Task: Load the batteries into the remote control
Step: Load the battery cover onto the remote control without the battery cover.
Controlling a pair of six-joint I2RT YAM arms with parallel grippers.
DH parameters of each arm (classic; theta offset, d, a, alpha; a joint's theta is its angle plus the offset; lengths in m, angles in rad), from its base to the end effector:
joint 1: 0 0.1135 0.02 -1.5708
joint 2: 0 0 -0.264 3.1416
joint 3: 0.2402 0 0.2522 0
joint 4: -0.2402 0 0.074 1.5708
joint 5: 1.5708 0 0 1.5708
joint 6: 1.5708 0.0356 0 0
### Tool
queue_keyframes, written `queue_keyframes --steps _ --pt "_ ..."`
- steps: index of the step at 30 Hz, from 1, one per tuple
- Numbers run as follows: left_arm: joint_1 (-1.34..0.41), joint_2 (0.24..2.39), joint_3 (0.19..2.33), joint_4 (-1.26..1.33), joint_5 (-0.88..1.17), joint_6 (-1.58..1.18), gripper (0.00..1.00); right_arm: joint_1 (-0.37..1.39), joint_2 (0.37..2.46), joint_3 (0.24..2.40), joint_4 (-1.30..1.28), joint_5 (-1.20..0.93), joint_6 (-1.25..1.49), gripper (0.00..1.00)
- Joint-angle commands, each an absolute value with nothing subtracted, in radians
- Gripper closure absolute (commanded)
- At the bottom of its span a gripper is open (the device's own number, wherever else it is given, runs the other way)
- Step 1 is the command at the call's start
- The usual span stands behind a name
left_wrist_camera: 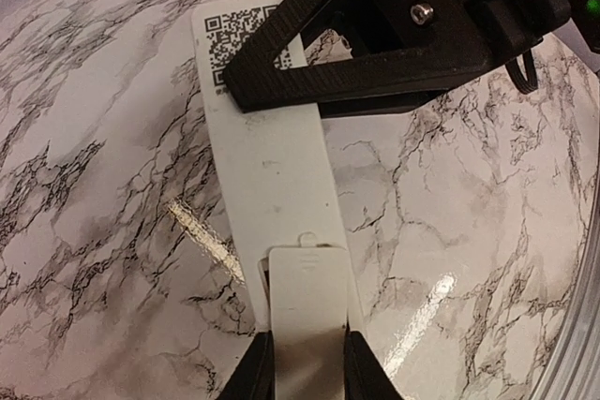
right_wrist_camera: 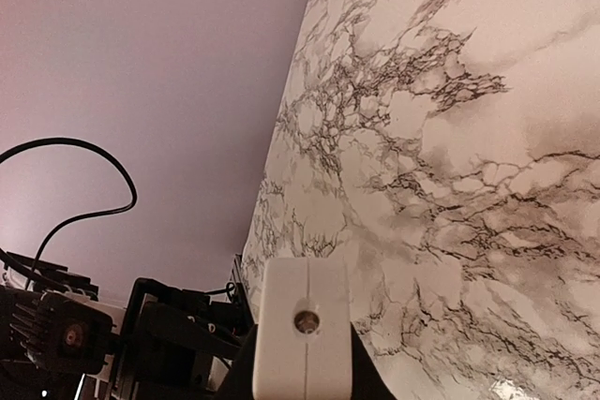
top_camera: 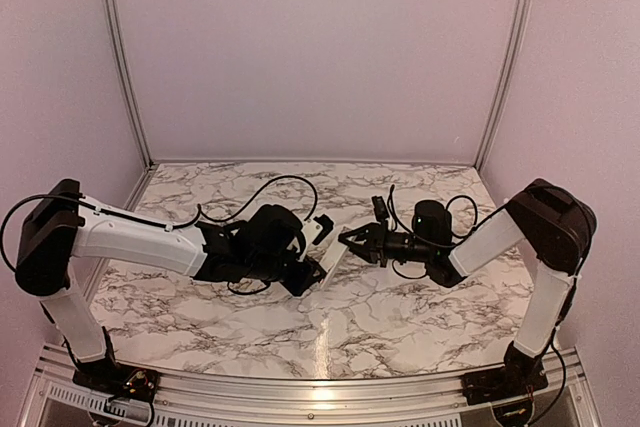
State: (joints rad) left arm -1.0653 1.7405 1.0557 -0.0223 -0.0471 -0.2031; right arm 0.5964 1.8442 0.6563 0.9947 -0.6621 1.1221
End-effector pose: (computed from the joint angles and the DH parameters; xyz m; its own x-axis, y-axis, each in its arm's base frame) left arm 0.1833 -0.3278 0.1941 -0.4809 0.4528 -0.7508 0.7756 0.6191 -0.1234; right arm 0.2679 0.2083 0.1433 -0.9178 0.2359 -0.3194 -0.2656 0.2332 0.9355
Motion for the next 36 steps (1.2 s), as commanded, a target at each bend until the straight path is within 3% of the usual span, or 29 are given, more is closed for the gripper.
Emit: queue_keyframes --steps 1,36 --pt "-1.07 1.78 1.092 -0.03 -0.064 -0.213 0.83 0.61 1.836 0.659 1.052 -0.652 1.144 1.0" --pt "-1.082 1.815 1.096 -0.1 -0.111 -0.237 0.83 0.595 1.76 0.618 1.034 -0.597 1.135 1.0"
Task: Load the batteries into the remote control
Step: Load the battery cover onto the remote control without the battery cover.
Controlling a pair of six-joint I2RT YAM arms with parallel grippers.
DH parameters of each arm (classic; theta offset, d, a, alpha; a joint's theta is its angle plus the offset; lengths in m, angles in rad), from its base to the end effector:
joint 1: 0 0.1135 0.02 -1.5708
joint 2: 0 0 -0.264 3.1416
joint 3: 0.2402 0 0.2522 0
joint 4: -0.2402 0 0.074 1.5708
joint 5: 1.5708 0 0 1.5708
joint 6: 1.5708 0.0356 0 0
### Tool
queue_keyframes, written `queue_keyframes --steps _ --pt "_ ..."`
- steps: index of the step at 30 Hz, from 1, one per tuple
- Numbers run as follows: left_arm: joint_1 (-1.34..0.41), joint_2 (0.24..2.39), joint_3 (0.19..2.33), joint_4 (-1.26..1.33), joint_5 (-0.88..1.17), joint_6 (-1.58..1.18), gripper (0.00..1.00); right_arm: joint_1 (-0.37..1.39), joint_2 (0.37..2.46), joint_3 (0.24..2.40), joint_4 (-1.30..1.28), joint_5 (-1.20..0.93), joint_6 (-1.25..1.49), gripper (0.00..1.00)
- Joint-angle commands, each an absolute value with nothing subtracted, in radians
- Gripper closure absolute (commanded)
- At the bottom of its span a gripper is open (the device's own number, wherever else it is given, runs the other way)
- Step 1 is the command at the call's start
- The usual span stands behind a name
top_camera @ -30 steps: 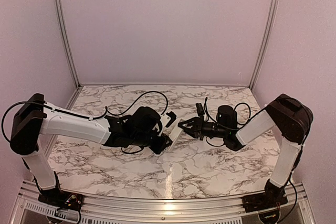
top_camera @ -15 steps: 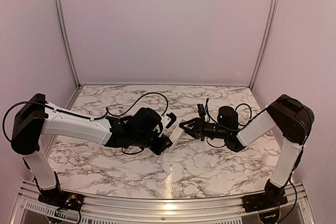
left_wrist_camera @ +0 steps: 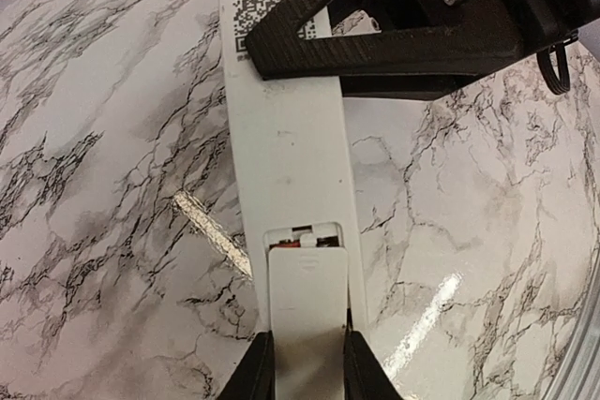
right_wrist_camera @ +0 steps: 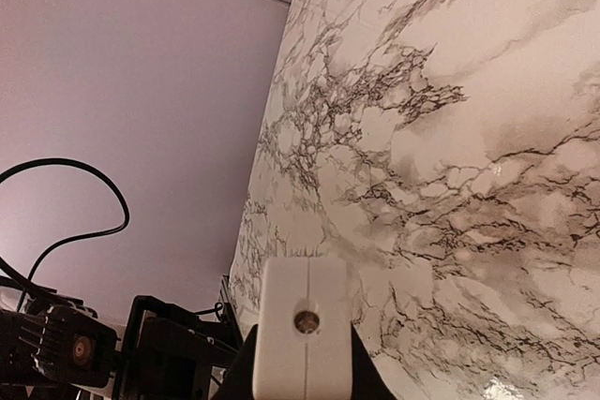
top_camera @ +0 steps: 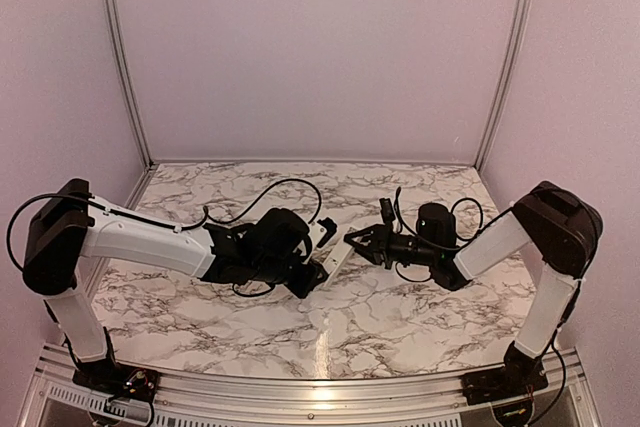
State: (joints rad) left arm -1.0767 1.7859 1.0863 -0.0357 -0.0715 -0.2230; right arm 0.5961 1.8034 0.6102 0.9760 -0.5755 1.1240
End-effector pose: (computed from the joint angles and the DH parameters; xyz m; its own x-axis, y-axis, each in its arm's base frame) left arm 0.1842 -0.3365 0.1861 -0.4989 0.4610 -0.7339 0.7616 0.6374 -0.1173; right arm 0.2609 0.2004 0.1424 -0.8984 0.3047 -0.3162 -0.2327 0.2801 0.9313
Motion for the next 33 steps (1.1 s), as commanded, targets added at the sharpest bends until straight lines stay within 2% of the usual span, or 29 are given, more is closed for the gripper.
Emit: queue_keyframes --steps 1,33 --pt "-1.082 1.817 1.1 -0.106 -0.121 -0.24 0.82 0.595 1.76 0.619 1.035 -0.598 1.138 1.0" --pt "-1.086 1.883 1.19 -0.157 -0.02 -0.231 0.81 0.62 1.753 0.635 1.056 -0.566 1.11 1.0"
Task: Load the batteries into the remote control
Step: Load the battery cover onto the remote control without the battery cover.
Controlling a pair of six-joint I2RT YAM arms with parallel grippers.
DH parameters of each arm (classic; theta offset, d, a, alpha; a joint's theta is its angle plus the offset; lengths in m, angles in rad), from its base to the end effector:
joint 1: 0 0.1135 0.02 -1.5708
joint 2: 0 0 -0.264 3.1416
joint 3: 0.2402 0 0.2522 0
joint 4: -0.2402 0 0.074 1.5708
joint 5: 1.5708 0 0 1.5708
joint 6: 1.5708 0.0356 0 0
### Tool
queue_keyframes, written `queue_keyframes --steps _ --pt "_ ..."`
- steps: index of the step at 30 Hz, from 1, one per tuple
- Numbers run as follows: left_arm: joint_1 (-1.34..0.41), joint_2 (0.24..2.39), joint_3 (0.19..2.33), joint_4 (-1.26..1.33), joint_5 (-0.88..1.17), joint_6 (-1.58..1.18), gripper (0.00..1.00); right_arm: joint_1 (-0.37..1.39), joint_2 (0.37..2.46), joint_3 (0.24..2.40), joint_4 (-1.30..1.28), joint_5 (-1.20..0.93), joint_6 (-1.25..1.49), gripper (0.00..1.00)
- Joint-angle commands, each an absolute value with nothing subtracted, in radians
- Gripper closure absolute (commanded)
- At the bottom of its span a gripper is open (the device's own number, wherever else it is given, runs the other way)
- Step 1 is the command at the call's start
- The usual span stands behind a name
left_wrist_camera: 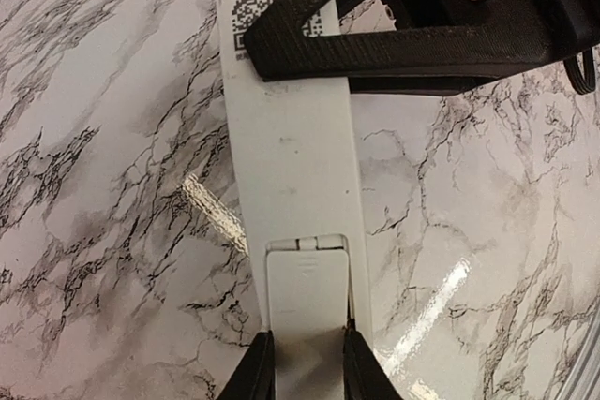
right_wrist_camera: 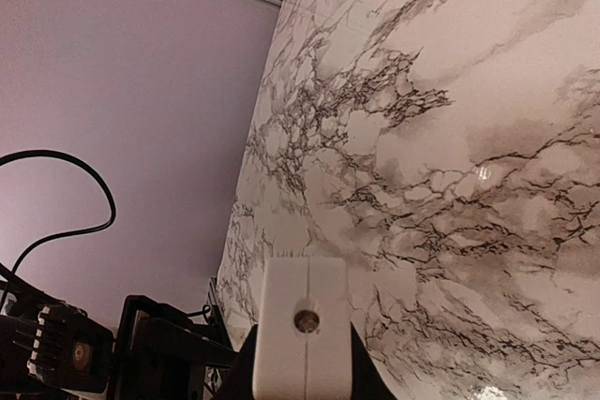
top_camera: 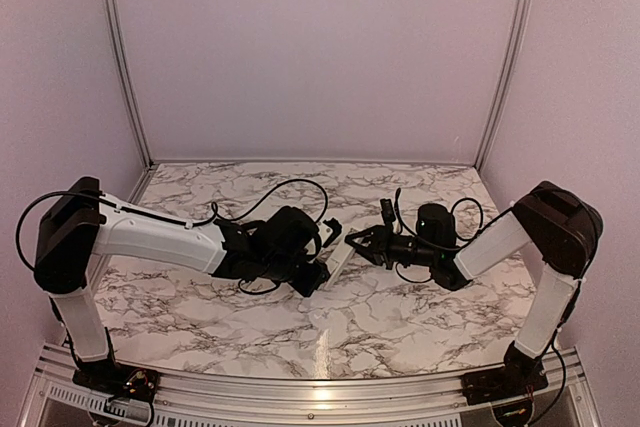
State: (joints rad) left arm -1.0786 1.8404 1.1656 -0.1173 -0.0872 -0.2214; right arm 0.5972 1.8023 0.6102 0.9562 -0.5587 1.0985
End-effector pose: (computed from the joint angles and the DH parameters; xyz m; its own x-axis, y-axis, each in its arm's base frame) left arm 0.1898 -0.3475 0.1839 -0.5146 0.4968 -0.6988 0.7545 0.6496 -0.0938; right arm 0.2608 0.2002 0.1407 -0.8921 0.3065 -0.3320 -0.2387 0.3042 0.9222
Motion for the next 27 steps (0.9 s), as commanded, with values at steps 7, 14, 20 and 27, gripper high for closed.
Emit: queue_keyframes --steps 7,14,20,27 --pt "-1.085 1.891 1.2 -0.158 -0.003 -0.25 0.81 0.625 1.733 0.63 1.054 -0.548 1.084 1.0" --pt "-1.085 1.895 1.208 -0.161 0.025 -0.244 0.78 0.627 1.737 0.625 1.096 -0.558 1.099 1.0" --pt "-1.083 1.899 1.213 -0.174 0.011 -0.24 0.74 0.626 1.763 0.612 1.185 -0.585 1.156 1.0" --pt "-1.075 1.889 1.21 -0.186 0.007 -0.229 0.68 0.626 1.763 0.608 1.207 -0.591 1.176 1.0"
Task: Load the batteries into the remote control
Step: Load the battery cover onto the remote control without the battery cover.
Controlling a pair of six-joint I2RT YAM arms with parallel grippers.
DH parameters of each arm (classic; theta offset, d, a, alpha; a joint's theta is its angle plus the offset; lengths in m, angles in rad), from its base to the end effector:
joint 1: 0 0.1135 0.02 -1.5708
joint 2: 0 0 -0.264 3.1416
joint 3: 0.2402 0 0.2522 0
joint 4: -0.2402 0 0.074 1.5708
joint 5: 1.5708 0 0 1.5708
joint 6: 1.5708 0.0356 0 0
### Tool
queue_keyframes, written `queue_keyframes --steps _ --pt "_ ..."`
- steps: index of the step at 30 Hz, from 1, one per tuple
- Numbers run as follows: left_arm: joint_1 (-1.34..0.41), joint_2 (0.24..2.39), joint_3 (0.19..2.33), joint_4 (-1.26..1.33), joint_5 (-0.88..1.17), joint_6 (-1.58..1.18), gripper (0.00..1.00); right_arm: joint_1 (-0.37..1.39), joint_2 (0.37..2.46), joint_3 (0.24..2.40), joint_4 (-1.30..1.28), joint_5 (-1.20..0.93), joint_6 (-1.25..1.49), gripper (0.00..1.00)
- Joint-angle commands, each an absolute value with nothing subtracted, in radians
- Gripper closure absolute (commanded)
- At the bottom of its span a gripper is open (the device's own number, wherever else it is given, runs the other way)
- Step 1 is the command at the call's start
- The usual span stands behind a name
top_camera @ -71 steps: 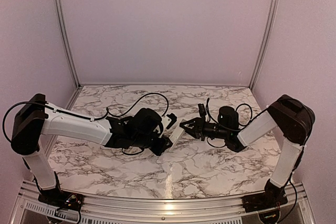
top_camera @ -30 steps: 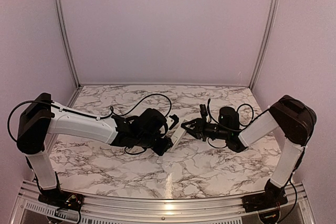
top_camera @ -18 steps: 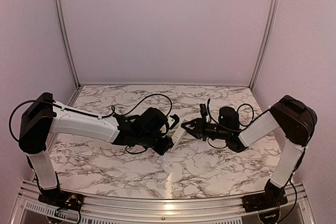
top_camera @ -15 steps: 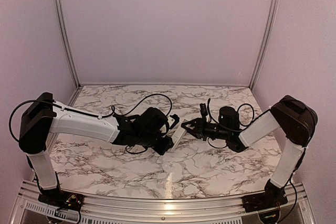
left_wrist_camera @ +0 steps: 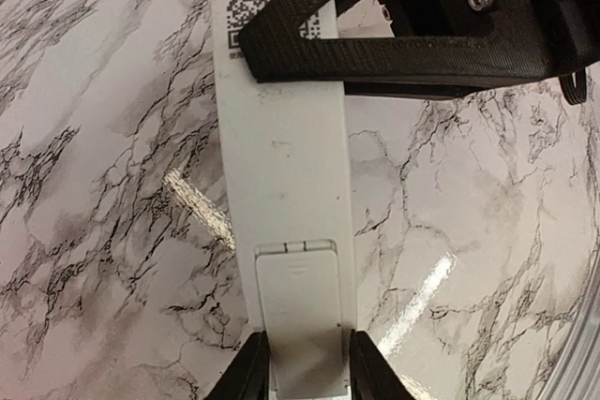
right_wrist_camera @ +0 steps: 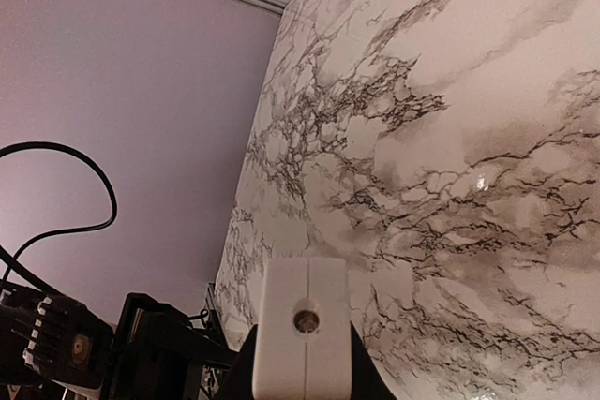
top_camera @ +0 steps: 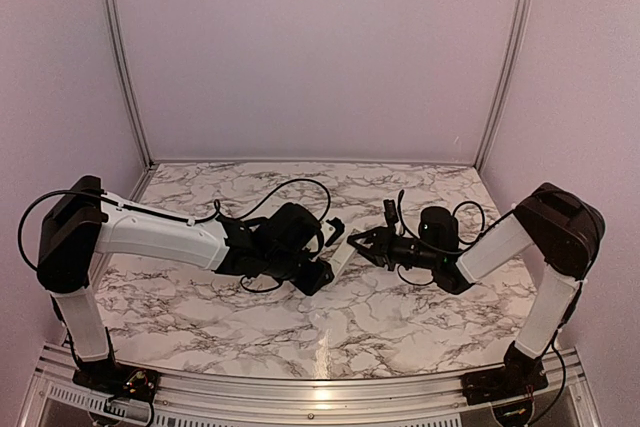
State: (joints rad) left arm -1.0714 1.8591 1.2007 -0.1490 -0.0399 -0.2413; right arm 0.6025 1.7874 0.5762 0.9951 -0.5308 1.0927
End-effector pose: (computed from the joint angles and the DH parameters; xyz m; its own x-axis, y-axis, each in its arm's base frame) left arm 0.1934 -0.3516 0.1850 -0.5424 0.4958 -0.6782 0.7563 0.6397 -0.1372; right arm 0.2546 0.1970 0.1407 -0.8769 0.3262 -0.3530 -0.2554 0.3059 0.9172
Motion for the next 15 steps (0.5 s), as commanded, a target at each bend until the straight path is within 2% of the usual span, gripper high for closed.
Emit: queue_keyframes --steps 1,8,15 --pt "-1.075 1.887 1.209 -0.187 0.008 -0.228 0.67 0.625 1.761 0.607 1.203 -0.589 1.175 1.0" --pt "-1.069 1.872 1.201 -0.188 -0.024 -0.216 0.66 0.621 1.765 0.604 1.197 -0.589 1.182 1.0" --pt "-1.068 1.874 1.196 -0.178 -0.029 -0.199 0.75 0.621 1.77 0.606 1.22 -0.601 1.209 1.0"
